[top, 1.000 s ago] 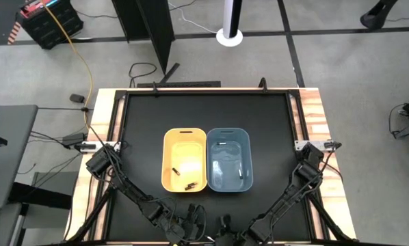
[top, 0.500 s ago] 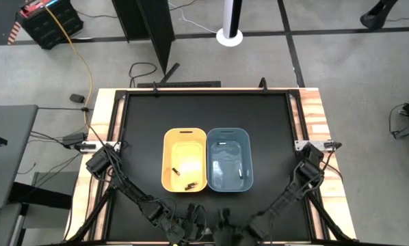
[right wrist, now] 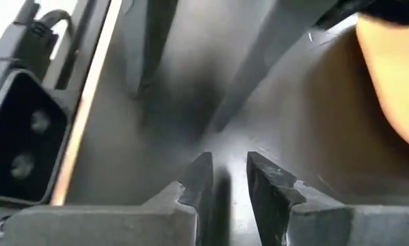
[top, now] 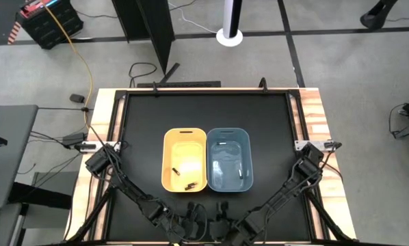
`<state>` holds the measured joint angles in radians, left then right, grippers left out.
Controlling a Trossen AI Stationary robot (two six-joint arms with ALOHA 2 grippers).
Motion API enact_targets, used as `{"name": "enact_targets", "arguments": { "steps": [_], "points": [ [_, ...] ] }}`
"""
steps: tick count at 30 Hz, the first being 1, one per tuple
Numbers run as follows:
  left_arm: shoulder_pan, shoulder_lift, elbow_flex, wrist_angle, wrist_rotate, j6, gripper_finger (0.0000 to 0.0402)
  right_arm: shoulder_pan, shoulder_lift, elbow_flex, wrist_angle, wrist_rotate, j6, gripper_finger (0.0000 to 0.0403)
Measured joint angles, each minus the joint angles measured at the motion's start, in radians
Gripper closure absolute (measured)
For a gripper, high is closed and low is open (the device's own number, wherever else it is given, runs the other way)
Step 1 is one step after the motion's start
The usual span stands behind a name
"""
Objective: Sort batteries
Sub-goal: Put the silver battery into the blue bin
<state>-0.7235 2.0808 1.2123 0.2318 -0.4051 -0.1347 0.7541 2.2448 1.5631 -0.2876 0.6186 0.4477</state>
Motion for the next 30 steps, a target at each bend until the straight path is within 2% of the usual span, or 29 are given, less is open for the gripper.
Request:
{"name": "enact_targets", "arguments": {
  "steps": [5,9,13,18,20,24,30],
  "points": [
    [-0.024,-0.114,0.006,-0.069,-0.128,0.034,0.0205,0.002,-0.001,0.0,0.004,-0.002,0.0,0.0293],
    [-0.094,-0.246,0.006,-0.299,-0.209,-0.024,0.0205,0.001,-0.002,0.001,0.004,0.0,0.0,0.0293],
    [-0.205,-0.367,0.006,-0.639,-0.23,-0.322,0.0208,0.003,-0.002,0.001,0.003,0.0,0.002,0.0293],
    [-0.35,-0.415,0.006,-0.934,-0.227,-0.763,0.0237,0.002,-0.003,0.001,0.003,0.0,0.004,0.0293],
    [-0.39,-0.412,0.005,-1.028,-0.21,-0.917,0.025,0.001,-0.003,0.001,0.003,-0.001,0.004,0.0293],
    [-0.431,-0.402,0.004,-1.181,-0.104,-1.183,0.0267,-0.001,-0.003,0.001,0.004,-0.001,0.004,0.0293],
    [-0.438,-0.394,-0.005,-1.307,0.084,-1.38,0.027,-0.011,-0.003,0.025,-0.004,-0.001,-0.022,0.0293]
  ]
}}
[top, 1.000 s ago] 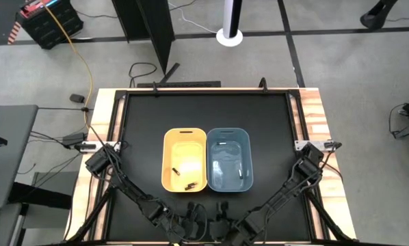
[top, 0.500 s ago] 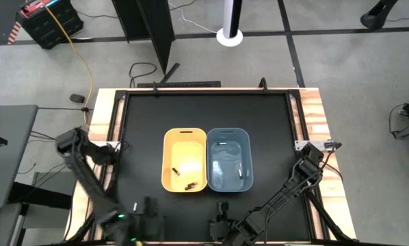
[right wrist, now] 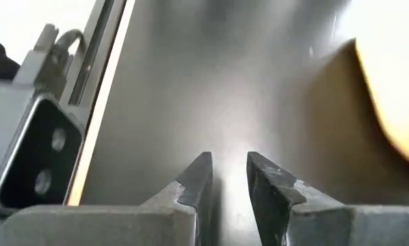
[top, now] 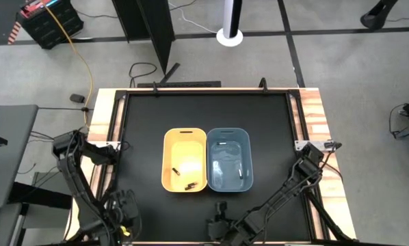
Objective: Sort batteries
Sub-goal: Put the silver battery into the blue bin
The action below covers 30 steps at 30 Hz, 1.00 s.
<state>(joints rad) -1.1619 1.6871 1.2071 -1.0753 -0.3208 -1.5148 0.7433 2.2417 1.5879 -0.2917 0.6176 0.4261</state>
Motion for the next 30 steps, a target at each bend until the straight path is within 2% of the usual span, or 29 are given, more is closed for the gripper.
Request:
{"name": "enact_targets", "arguments": {
  "steps": [5,13,19,24,30],
  "points": [
    [0.006,0.001,-0.001,-0.126,0.13,-0.078,0.0254,-0.002,0.0,0.037,-0.056,0.0,-0.039,0.0293],
    [0.033,0.004,-0.001,-0.171,0.299,0.03,0.0191,-0.014,0.0,0.063,-0.074,-0.001,-0.104,0.0293],
    [0.09,0.098,-0.001,-0.166,0.485,0.227,0.0143,-0.02,-0.001,0.077,-0.097,-0.001,-0.124,0.0293],
    [0.169,0.224,-0.002,-0.185,0.639,0.432,0.0129,-0.025,-0.001,0.077,-0.097,-0.001,-0.136,0.0293],
    [0.271,0.326,-0.002,-0.234,0.685,0.692,0.0129,-0.027,-0.001,0.077,-0.096,-0.001,-0.139,0.0293]
  ]
}}
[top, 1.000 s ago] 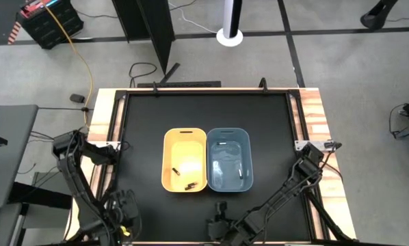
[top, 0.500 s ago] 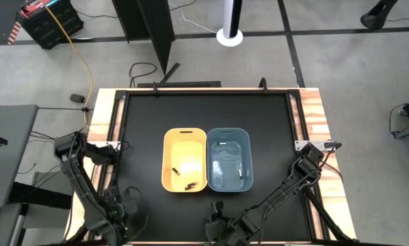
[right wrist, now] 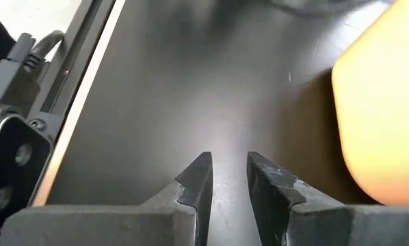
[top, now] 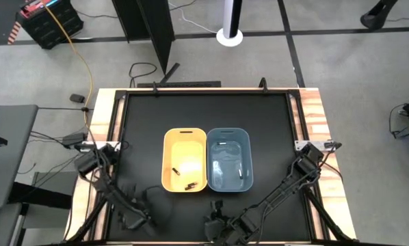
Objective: Sort batteries
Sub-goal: Put the silver battery into the blue bin
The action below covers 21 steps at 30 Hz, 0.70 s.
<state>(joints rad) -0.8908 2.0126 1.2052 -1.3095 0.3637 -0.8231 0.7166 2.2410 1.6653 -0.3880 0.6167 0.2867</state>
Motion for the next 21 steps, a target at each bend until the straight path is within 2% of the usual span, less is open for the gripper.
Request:
{"name": "enact_targets", "arguments": {
  "steps": [5,10,16,21],
  "points": [
    [0.061,0.017,-0.001,-0.073,0.041,0.142,0.0129,0.001,0.0,0.0,0.002,-0.002,0.0,0.0293],
    [0.079,0.016,-0.038,-0.057,0.123,0.236,0.0125,0.001,0.0,0.0,0.005,-0.009,0.0,0.0293],
    [0.074,0.016,-0.105,-0.027,0.159,0.259,0.0107,0.003,0.0,0.0,0.007,-0.011,0.0,0.0293],
    [0.063,0.016,-0.109,0.046,0.201,0.254,0.0101,0.003,0.0,0.0,0.007,-0.012,0.0,0.0293]
  ]
}}
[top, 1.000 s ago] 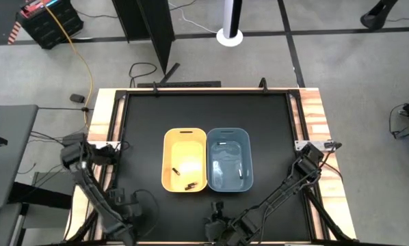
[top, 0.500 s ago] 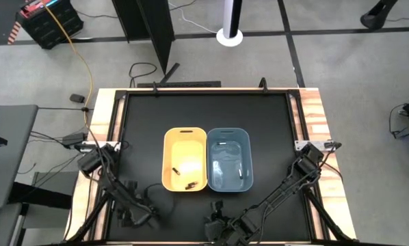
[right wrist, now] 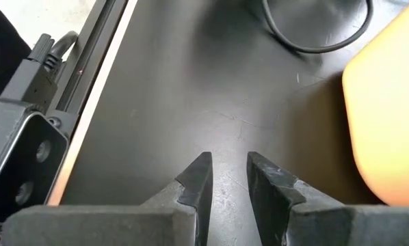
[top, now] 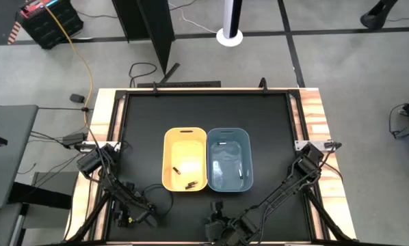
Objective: Sort batteries
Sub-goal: Put the silver battery into the blue bin
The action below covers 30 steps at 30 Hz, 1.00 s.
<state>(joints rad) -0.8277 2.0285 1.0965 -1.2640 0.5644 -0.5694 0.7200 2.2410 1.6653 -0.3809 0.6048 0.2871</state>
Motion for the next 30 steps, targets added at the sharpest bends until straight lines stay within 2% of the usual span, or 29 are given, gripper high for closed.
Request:
{"name": "enact_targets", "arguments": {
  "steps": [14,30],
  "points": [
    [-0.037,-0.003,-0.064,0.07,0.06,-0.082,0.0101,0.0,0.0,0.0,0.0,-0.005,0.0,0.0293],
    [-0.035,-0.005,-0.125,0.139,0.097,-0.035,0.0103,0.0,0.0,0.0,0.002,-0.005,0.002,0.0293]
  ]
}}
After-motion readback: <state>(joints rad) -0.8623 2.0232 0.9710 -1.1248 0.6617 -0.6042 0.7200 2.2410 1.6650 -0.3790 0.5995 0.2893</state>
